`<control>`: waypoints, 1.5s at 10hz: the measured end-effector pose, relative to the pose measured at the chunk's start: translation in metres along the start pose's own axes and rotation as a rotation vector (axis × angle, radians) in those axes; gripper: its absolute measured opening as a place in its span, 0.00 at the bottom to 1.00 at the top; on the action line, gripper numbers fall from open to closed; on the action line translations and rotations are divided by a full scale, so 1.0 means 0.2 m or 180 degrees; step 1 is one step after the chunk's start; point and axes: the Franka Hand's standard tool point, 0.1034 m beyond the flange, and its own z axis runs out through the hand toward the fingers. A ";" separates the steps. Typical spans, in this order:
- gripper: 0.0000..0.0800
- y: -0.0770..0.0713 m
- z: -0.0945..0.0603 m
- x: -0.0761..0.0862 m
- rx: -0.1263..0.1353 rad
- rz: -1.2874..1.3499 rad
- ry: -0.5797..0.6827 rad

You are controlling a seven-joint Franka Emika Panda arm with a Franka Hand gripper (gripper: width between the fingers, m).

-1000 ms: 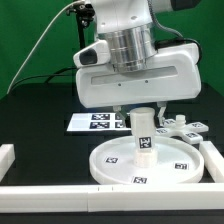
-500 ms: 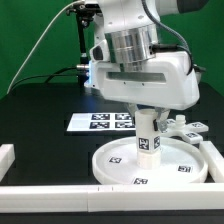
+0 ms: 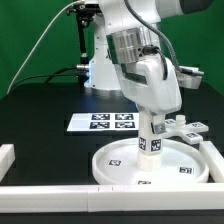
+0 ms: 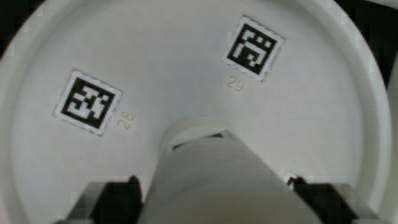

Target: Assemble round table

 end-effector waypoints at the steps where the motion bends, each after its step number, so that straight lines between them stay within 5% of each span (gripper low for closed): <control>1: 0.62 0.00 -0.01 0.02 -0.0040 -0.0556 0.0004; 2: 0.77 -0.01 -0.04 0.05 -0.0044 -0.1100 0.0011; 3: 0.80 -0.03 -0.07 0.06 -0.0132 -0.1707 -0.0022; 7: 0.81 -0.02 -0.06 0.06 -0.0161 -0.2700 -0.0029; 11: 0.81 -0.01 -0.05 0.02 -0.0442 -0.4654 -0.0016; 15: 0.81 0.00 -0.05 0.08 -0.0477 -0.5403 -0.0081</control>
Offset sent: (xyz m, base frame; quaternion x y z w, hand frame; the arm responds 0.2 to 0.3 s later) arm 0.0084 0.0089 0.0116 -0.0739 0.0011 -0.4832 0.8724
